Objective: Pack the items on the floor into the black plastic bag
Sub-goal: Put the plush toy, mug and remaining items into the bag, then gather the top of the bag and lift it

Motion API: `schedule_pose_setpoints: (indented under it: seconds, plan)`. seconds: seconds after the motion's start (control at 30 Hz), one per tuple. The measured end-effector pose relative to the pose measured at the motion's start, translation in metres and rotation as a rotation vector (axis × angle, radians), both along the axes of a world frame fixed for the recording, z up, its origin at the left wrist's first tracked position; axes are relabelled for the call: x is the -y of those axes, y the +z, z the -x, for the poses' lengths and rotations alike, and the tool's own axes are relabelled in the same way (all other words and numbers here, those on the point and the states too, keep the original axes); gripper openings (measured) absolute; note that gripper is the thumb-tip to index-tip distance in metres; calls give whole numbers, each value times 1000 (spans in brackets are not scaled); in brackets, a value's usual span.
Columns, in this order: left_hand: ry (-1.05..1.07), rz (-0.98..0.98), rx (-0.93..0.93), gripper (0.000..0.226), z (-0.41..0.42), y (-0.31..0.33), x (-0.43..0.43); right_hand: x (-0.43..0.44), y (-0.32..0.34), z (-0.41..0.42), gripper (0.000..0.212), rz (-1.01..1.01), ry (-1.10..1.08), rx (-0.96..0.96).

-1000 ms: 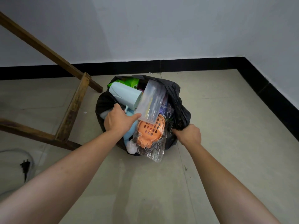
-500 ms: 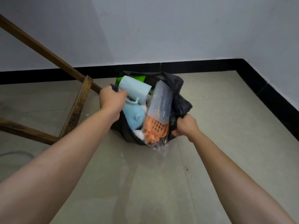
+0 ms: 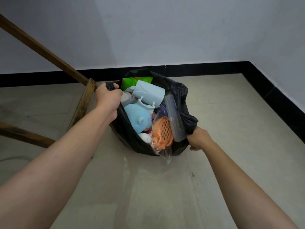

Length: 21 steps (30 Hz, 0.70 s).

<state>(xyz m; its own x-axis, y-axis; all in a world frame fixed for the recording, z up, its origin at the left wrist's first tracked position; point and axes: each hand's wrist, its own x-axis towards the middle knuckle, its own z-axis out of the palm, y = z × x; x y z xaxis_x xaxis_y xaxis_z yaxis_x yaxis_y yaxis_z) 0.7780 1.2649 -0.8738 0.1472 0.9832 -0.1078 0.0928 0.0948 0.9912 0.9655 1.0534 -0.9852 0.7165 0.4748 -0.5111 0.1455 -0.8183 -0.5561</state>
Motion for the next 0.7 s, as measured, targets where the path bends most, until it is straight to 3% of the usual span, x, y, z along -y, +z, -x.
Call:
schedule_pose_setpoints:
  seconds: [0.2, 0.37, 0.5, 0.7]
  plan:
    - [-16, -17, 34, 29, -4, 6, 4, -5, -12, -1, 39, -73, -80, -18]
    - [-12, -34, 5, 28, -4, 2, 8, 3, -24, -1, 23, 50, -134, -179]
    - [-23, 4, 9, 27, 1, 4, 9, 1, -20, 6, 18, -119, -133, -160]
    - [-54, 41, 173, 29, 0, 40, 0, -31, 62, -3, 22, -389, -108, -115]
